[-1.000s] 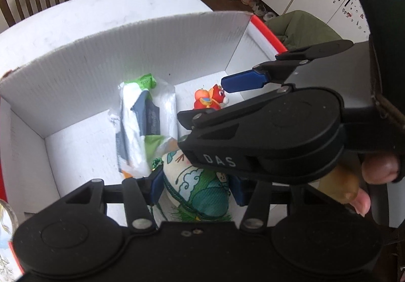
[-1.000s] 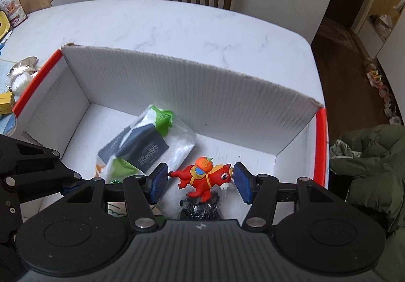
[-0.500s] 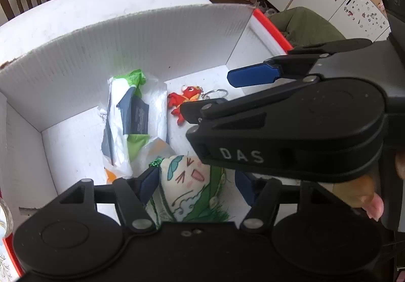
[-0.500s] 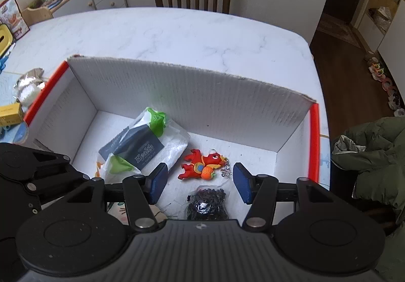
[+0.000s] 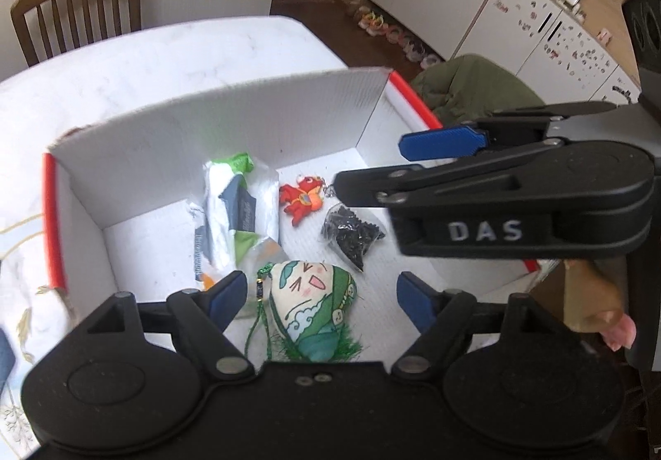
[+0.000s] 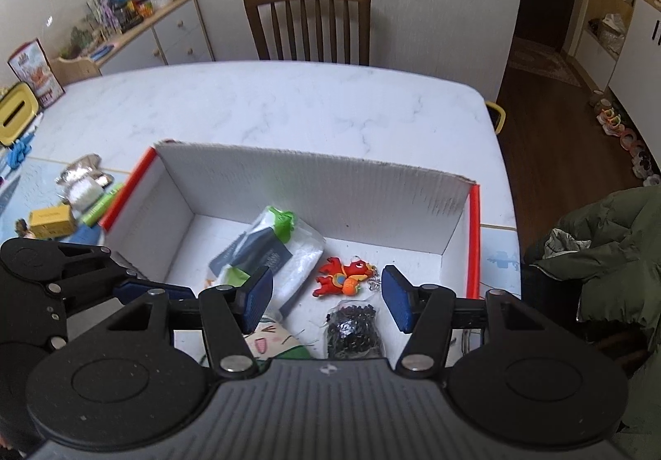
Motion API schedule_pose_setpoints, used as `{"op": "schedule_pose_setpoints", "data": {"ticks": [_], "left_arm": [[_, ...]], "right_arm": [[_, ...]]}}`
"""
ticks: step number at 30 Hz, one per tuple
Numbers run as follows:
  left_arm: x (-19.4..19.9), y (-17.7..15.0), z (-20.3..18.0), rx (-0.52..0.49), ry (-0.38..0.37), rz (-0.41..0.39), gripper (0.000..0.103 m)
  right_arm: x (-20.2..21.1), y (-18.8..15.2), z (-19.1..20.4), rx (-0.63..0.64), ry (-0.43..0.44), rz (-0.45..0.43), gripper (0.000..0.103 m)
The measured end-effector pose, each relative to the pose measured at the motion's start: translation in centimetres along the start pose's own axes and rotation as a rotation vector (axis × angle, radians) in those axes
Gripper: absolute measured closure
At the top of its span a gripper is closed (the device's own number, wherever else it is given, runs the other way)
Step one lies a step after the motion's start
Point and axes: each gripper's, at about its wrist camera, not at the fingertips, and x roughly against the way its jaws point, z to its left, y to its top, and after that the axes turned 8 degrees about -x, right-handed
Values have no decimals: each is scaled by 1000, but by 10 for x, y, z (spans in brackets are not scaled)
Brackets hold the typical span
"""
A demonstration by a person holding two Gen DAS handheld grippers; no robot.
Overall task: Organize objects
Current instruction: 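Withdraw both tools from the box back toward the remaining items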
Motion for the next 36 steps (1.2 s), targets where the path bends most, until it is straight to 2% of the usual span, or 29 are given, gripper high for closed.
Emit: {"op": "schedule_pose_setpoints", "data": {"ticks": [16,19,21,36], "left_arm": [[102,-31,16,1,34,-200,21],[120,-39,26,18,43,-228,18],[129,-44,31,30,51,-243,17],[182,-92,97,81,157,-302,3]], "right_arm": [[68,-22,28,-22,50,-140,45],[81,-29,39,-22,64,-174,39],[86,-33,47,-20,73,-186,39],[86,-60,127,-36,133,-191,24]]}}
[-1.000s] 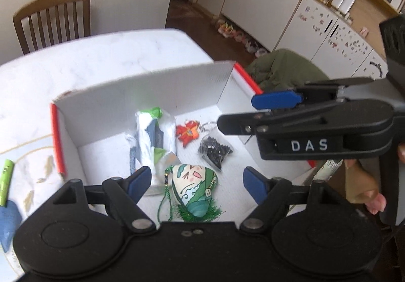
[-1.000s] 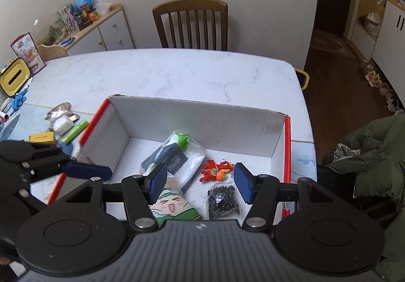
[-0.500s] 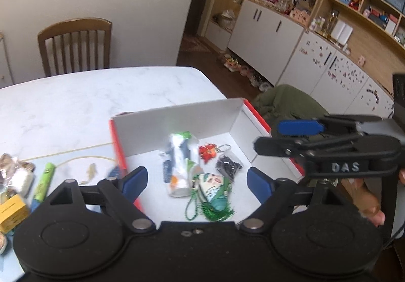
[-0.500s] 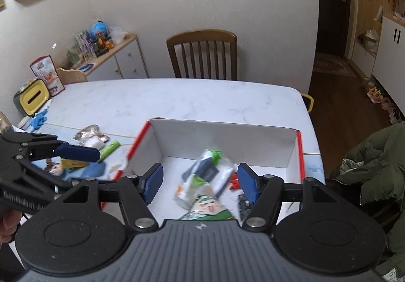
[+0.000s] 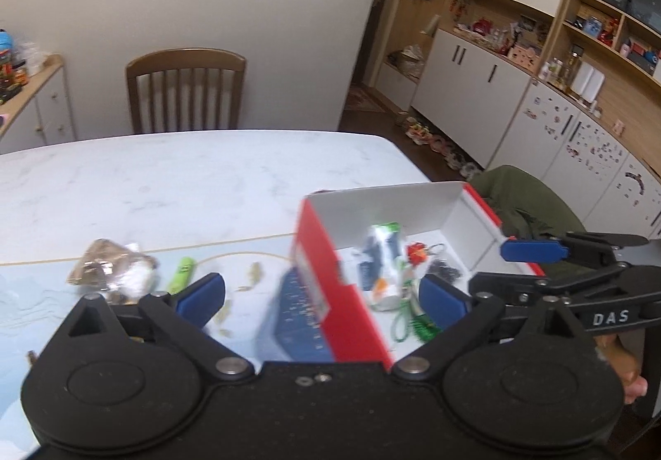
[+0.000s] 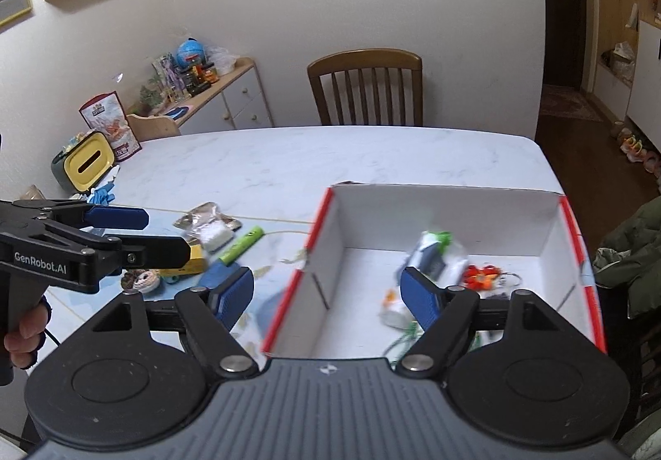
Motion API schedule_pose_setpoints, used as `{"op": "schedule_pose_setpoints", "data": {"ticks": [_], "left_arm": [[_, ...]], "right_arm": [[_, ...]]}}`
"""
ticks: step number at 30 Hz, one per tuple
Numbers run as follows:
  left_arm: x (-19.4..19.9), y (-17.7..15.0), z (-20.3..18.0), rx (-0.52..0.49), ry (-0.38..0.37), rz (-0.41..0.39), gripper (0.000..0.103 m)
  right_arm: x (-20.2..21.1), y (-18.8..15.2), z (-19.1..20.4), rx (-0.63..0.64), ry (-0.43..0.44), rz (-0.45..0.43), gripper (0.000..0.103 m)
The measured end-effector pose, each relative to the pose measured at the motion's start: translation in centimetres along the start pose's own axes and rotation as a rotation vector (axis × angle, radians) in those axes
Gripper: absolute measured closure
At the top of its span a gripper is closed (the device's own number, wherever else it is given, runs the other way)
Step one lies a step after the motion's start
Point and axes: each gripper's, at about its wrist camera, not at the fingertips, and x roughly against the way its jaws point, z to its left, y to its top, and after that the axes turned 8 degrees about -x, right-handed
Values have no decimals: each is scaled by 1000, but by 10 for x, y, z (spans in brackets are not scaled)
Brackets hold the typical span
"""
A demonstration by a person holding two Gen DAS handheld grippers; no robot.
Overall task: Organize objects
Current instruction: 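Withdraw both tools from the box back toward the remaining items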
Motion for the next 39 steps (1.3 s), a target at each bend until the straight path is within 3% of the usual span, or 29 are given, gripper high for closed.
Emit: {"op": "schedule_pose_setpoints", "data": {"ticks": [16,30,34,39], "left_arm": [[22,-39,98,57,74,-7,0],[18,-89,205,203,185,81,0],[11,-104,234,284,194,104,1],[3,-115,258,304,233,134,1]], "right_arm": [[-40,-14,75,7,-6,35,20],[-112,-14,130,37,-28,98,20],[-136,-12,140,40,-53,114,20],[-166,-4,143,31,-105,128,20]]}}
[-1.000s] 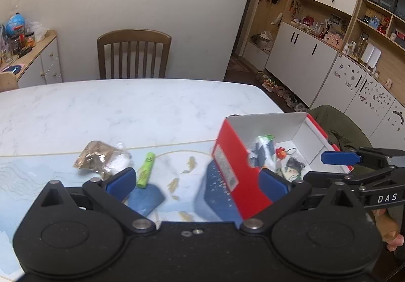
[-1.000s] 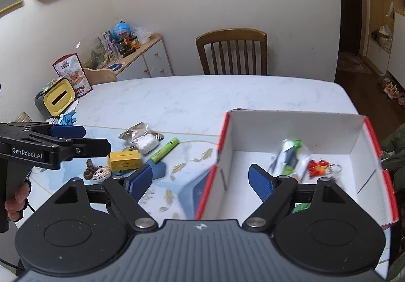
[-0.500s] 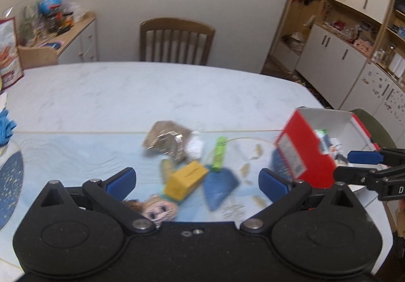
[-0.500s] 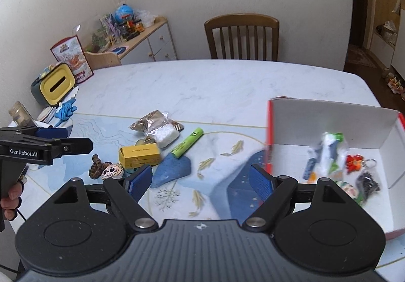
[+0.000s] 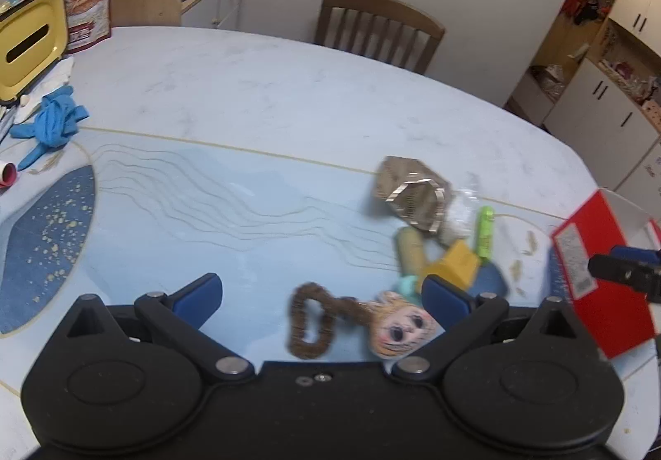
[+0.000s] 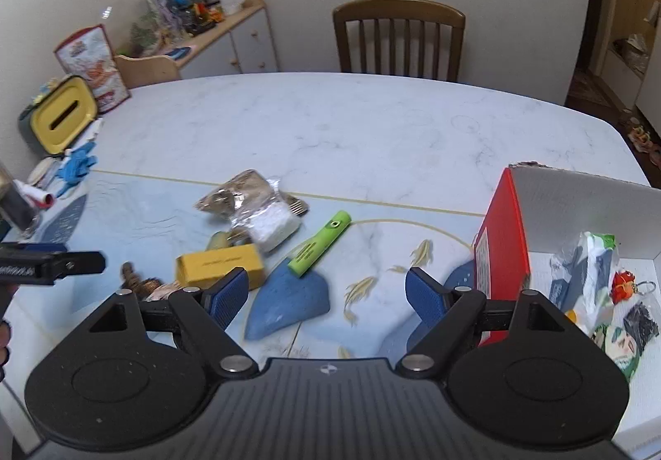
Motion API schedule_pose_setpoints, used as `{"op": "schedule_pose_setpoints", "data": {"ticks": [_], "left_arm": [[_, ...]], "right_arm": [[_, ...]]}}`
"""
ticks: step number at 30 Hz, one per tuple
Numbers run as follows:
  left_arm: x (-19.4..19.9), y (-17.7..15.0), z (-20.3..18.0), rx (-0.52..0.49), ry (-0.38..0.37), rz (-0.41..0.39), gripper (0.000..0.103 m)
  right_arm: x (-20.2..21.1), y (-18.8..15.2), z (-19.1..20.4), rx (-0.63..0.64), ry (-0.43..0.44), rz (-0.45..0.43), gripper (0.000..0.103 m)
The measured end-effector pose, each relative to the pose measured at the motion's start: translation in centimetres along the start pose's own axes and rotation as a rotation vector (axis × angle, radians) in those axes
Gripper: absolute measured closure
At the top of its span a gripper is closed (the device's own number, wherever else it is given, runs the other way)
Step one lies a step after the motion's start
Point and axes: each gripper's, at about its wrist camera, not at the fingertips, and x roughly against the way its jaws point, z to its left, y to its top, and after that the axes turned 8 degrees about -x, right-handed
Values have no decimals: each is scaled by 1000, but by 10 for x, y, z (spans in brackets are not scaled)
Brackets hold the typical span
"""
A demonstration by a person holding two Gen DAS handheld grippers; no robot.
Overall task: Organize objects
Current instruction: 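Withdraw both tools from the box back toward the remaining items, then grasp the brown coiled rope loop with left tool while right tool grasps green tube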
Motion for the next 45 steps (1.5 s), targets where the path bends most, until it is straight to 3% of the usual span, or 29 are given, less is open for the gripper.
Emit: {"op": "schedule_pose_setpoints", "data": {"ticks": [12,14,21,24,29,37,42,45], "left_arm": [[-35,-12,6,-83,-45,51,9],[-43,-15,9,-80,-54,77,17],[-51,-13,13,-45,-109,83,20],[-53,-12,10,-56,-120,76,25],[-53,-10,8,-69,-147,77,44],[-51,-13,9,-53,-148,82,67],[-50,-12,12,-31,-137,86,76],[-48,-12,10,-38,-129,81,81]], "right_arm": [[-72,14,5,-16,-70,83,20],[-83,15,7,-7,-79,96,20],[-114,19,17,1,-88,132,20],[-124,22,20,0,-93,144,28],[-138,23,22,13,-116,165,43],[-147,24,27,30,-129,170,58],[-147,22,30,41,-123,168,70],[-145,20,31,49,-122,163,84]]}}
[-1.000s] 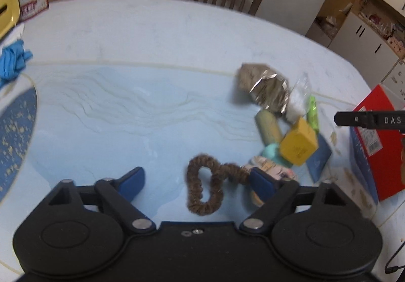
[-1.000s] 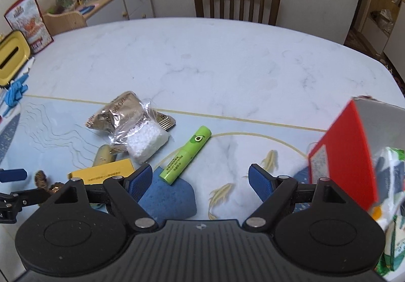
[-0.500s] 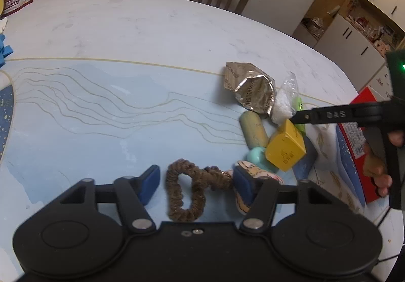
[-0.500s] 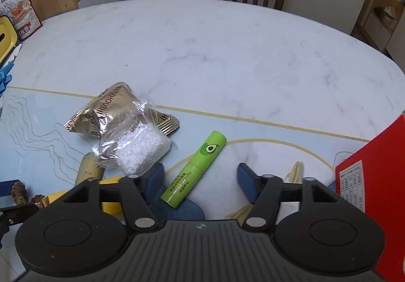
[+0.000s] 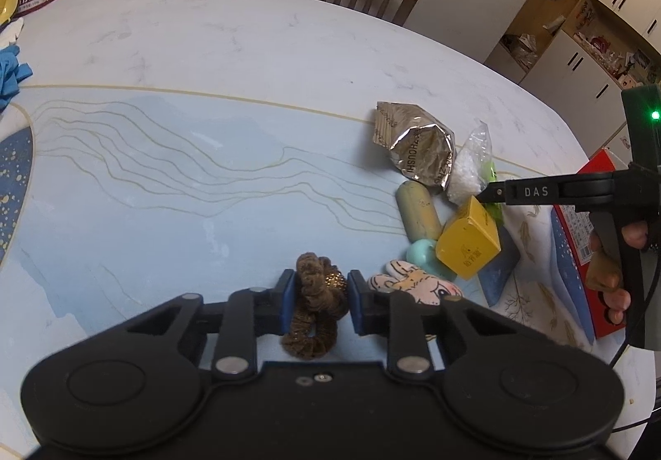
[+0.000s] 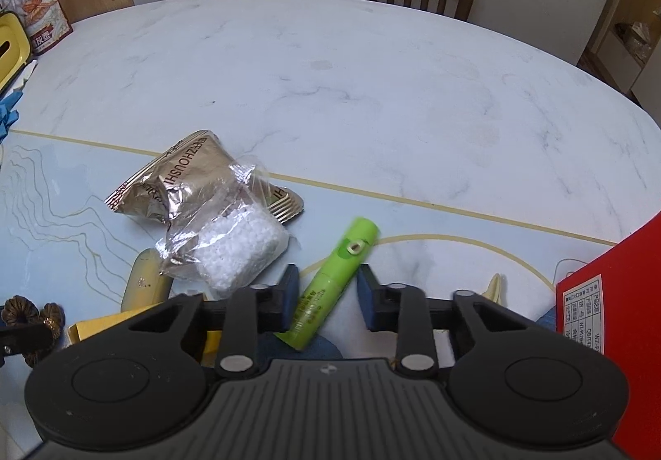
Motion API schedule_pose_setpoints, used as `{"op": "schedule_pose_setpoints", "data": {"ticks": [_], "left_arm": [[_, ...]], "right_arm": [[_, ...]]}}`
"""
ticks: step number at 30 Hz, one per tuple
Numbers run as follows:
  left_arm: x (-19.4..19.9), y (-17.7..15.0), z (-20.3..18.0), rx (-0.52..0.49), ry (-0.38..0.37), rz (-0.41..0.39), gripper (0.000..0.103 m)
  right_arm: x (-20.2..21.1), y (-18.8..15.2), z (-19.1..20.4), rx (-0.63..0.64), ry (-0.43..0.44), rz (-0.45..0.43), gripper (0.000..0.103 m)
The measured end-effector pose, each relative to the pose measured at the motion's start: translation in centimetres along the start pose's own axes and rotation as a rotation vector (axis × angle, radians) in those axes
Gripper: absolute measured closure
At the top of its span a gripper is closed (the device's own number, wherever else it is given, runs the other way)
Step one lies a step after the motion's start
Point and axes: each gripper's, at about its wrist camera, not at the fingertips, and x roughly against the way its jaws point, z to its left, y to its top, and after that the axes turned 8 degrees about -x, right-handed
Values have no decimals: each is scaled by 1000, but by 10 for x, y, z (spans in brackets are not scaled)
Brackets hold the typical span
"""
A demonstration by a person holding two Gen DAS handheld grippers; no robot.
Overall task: Organize objects
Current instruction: 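Grasp the brown coiled rope loop with left tool while right tool grasps green tube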
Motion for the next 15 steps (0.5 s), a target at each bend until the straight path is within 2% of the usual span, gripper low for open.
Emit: {"op": "schedule_pose_setpoints", "data": {"ticks": [1,8,15], "left_arm": [[1,0,-1,-2,2,-1,82],[7,-1,-4,-2,19,-6,92],[22,0,-4,37,14,-23,94]], "right_arm": [[1,-1,0,-1,1,0,87],[12,-12,-5,-7,29,-4,87],[41,-25,-15,-46,92,-12,87]]}}
